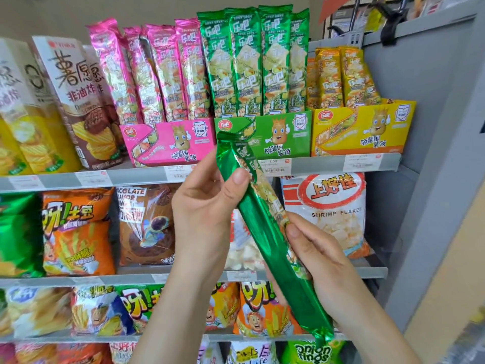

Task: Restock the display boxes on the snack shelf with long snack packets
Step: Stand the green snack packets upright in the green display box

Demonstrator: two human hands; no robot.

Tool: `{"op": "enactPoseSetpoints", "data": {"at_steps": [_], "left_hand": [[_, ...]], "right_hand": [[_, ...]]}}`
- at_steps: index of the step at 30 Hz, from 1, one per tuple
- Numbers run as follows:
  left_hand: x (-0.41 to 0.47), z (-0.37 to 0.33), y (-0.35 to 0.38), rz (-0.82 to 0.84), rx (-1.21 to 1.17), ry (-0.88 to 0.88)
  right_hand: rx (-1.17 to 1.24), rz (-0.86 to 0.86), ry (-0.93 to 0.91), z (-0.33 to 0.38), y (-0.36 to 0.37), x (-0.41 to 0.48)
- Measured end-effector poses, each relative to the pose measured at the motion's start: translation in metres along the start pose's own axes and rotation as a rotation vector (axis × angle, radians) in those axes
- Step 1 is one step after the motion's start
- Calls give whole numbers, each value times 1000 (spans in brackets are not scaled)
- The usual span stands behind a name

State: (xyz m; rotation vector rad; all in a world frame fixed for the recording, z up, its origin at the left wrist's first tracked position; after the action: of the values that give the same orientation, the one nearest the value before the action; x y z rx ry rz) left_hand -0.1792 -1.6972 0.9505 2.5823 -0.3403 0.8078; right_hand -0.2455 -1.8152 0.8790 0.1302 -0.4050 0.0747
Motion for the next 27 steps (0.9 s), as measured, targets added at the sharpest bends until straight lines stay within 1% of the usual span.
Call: {"op": "enactPoseSetpoints", "data": {"at_steps": [2, 5, 7, 11, 14, 16, 18, 20, 21, 24, 25, 27], "left_hand": [[-1, 4, -1, -2, -43, -39], [-5, 13, -8, -91, -94, -123], [-8, 17, -9, -110, -141, -175], [-9, 20, -8, -119, -215, -214], [-7, 23, -13, -158, -209, -244], [-4, 19, -17, -171, -159, -225], [1, 7, -21, -147, 27, -144], [5, -5, -25, -150, 233, -47], [6, -6, -25, -140, 250, -46], [7, -7, -26, -137, 133, -65], [8, -5, -27, -142, 84, -92], [10, 0, -29, -156, -5, -143]], "right_hand": [[-6, 24, 33, -3, -2, 0], [-21, 48, 75, -6, -2, 0], [-23, 66, 92, -4, 1, 0], [46, 189, 160, -8, 16, -9], [185, 206, 229, -20, 23, -17], [175, 193, 230, -24, 23, -20], [40, 140, 189, -23, 18, -19], [-118, 57, 83, -13, 10, -16], [-175, 26, 27, -7, 9, -16], [-313, -45, -122, 4, 6, -17], [-318, -70, -146, 5, 2, -19], [-245, -85, -119, 4, -3, -21]]}}
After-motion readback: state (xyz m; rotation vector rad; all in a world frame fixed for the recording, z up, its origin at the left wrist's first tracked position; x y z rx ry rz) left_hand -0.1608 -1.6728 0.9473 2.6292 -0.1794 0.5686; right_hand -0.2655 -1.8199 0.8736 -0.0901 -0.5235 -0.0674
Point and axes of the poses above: each hand's wrist, its own x-axis towards the middle knuckle, its own y-axis out of the palm, z = x × y, the point moved 10 cm from there along x, towards the middle knuckle, and after that the axes turned 7 degrees about x, right-handed, at the moved point
